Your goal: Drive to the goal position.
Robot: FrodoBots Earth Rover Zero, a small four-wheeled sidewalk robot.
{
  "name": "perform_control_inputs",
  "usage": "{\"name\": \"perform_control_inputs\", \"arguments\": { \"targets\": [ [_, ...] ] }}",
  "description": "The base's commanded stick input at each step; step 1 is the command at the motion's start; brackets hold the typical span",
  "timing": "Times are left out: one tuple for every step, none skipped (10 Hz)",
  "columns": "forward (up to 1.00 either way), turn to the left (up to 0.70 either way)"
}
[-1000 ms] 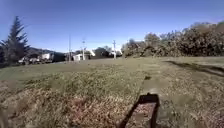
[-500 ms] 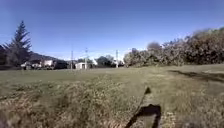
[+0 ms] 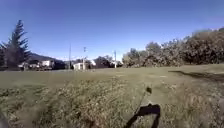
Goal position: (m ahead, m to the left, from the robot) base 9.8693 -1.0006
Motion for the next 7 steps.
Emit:
{"name": "perform_control_inputs", "arguments": {
  "targets": [
    [1.0,0.0],
    [1.0,0.0],
    [1.0,0.0],
    [1.0,0.0],
    [1.0,0.0],
    [1.0,0.0],
    [1.0,0.0]
  ]
}}
